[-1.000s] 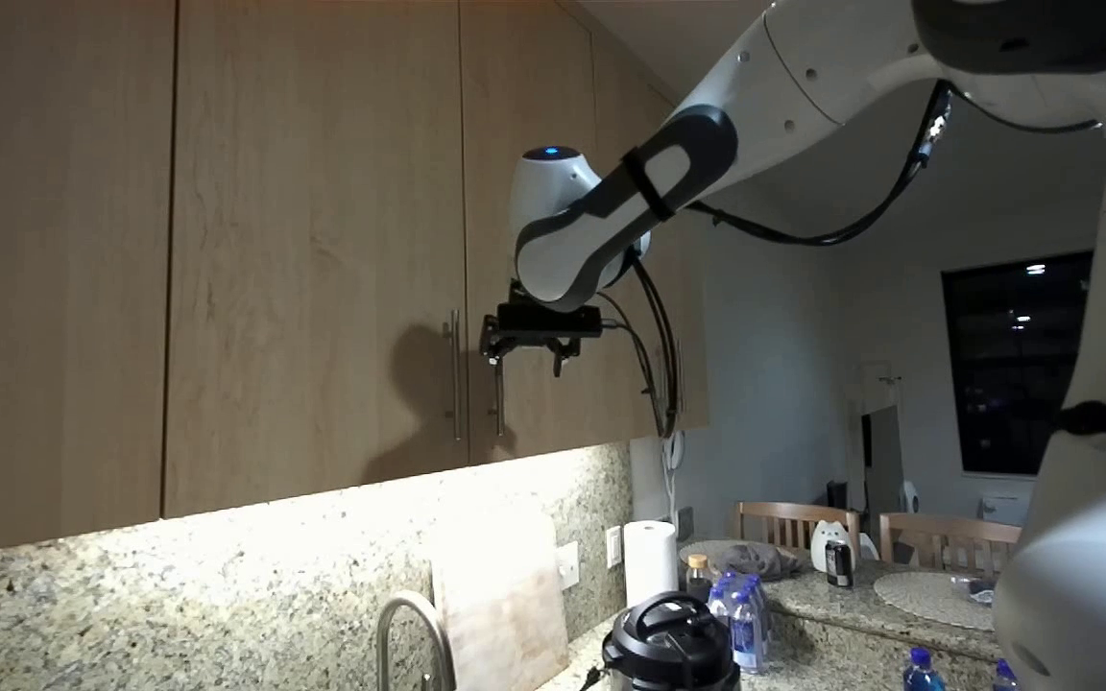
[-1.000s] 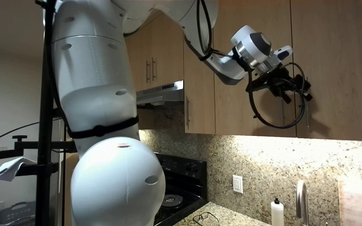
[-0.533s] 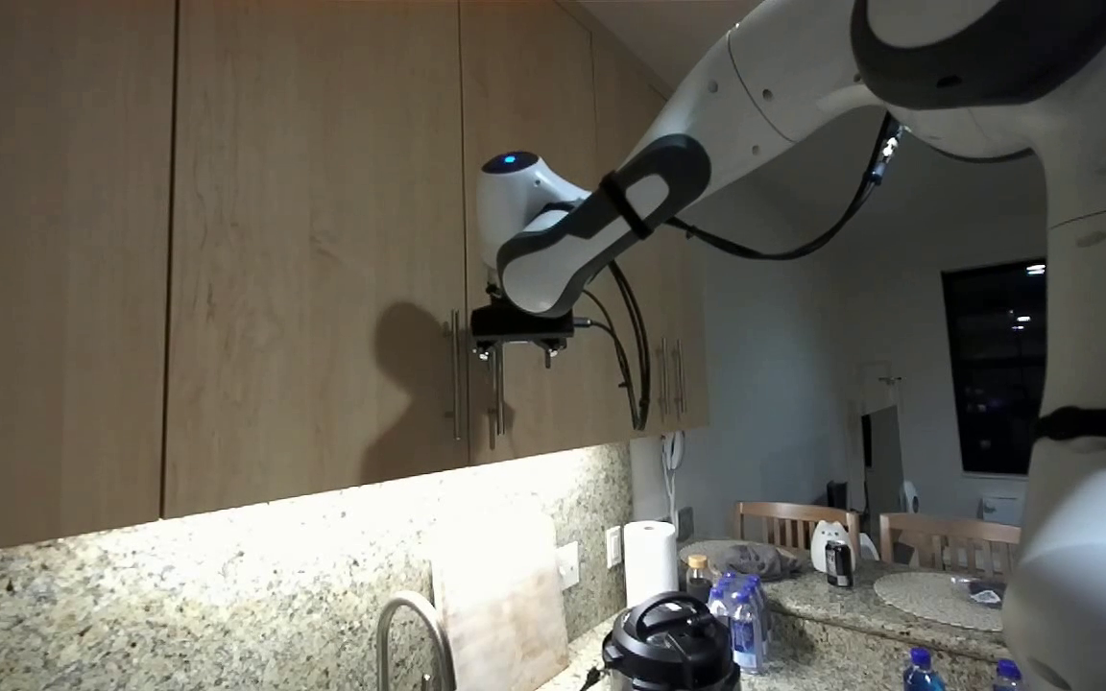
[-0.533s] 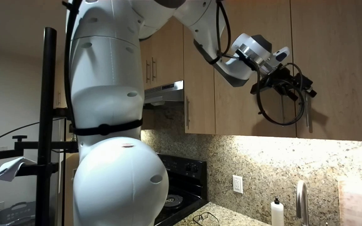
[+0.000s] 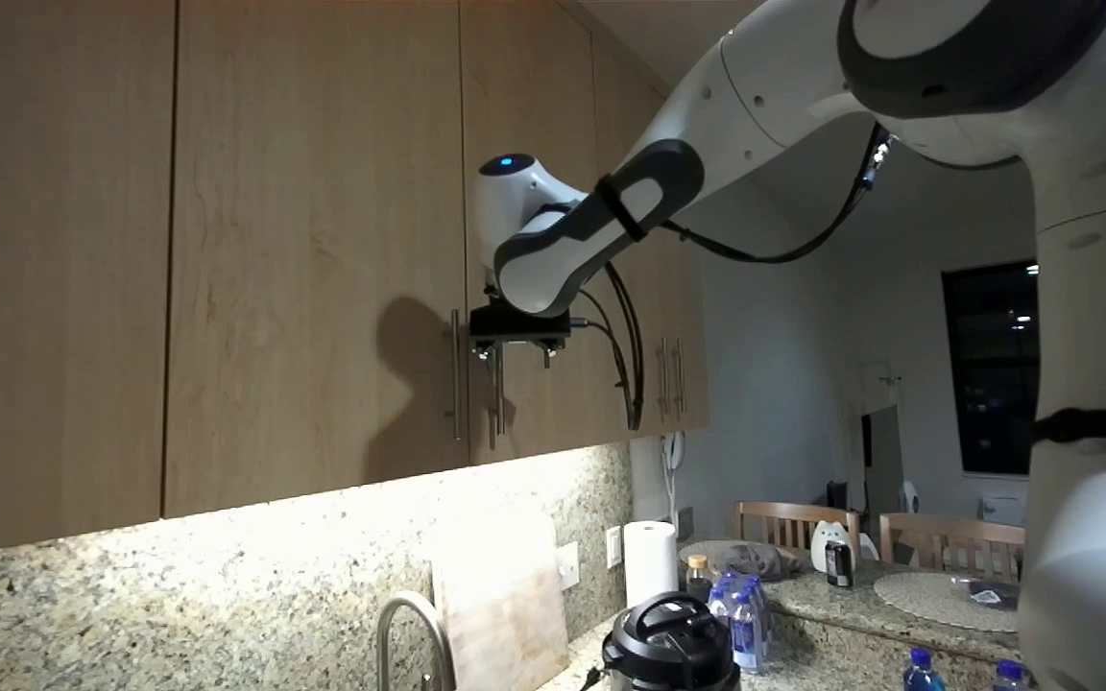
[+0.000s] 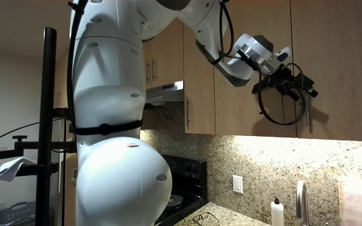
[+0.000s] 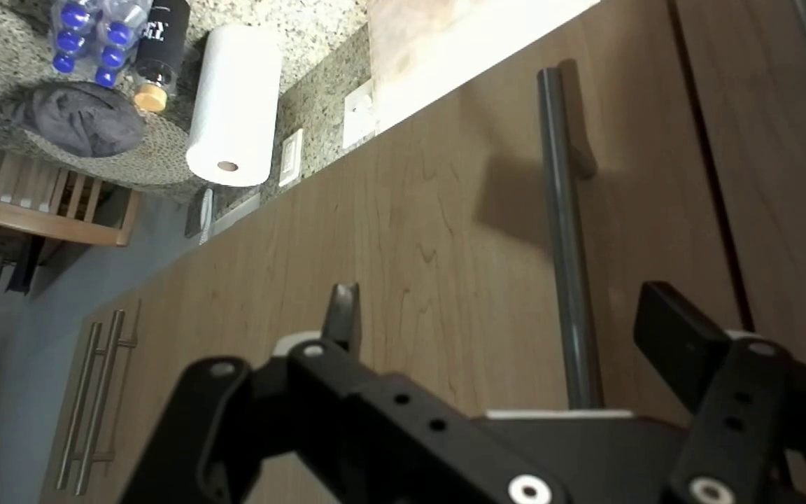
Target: Open the third top cabinet door from the right
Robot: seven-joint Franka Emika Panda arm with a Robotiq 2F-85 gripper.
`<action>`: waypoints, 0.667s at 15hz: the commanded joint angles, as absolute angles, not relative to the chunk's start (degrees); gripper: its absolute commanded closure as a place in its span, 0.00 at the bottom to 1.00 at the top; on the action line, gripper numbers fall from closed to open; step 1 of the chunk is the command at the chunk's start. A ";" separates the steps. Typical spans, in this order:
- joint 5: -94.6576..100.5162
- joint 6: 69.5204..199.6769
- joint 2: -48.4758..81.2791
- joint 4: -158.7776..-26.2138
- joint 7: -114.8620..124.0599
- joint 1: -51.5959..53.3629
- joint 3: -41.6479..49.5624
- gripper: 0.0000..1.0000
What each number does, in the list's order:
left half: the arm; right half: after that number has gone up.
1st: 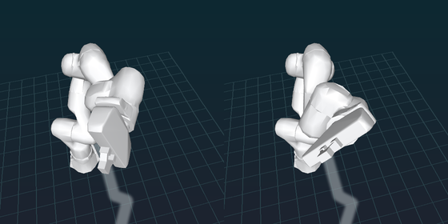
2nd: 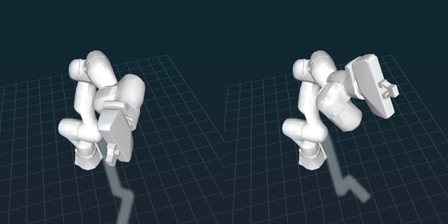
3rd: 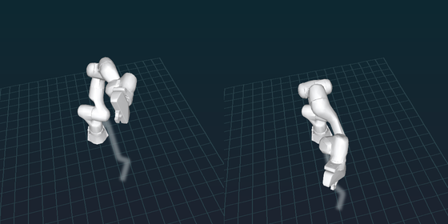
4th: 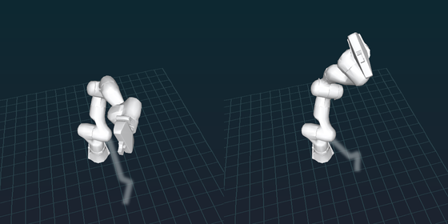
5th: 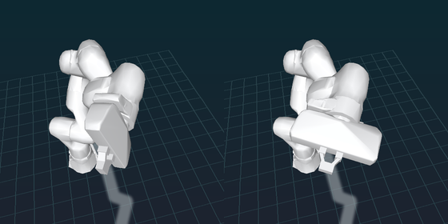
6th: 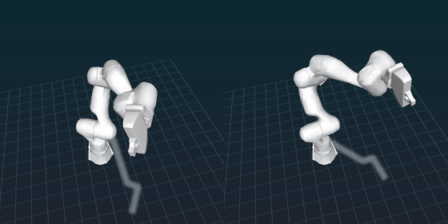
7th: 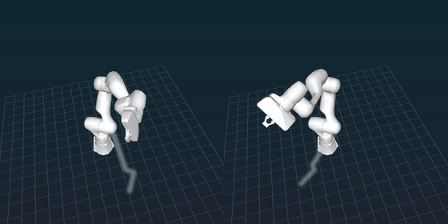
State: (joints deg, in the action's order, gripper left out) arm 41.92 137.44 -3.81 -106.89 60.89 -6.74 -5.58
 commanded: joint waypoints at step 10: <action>44.19 138.16 0.83 -100.47 55.60 -3.32 -1.19 0.00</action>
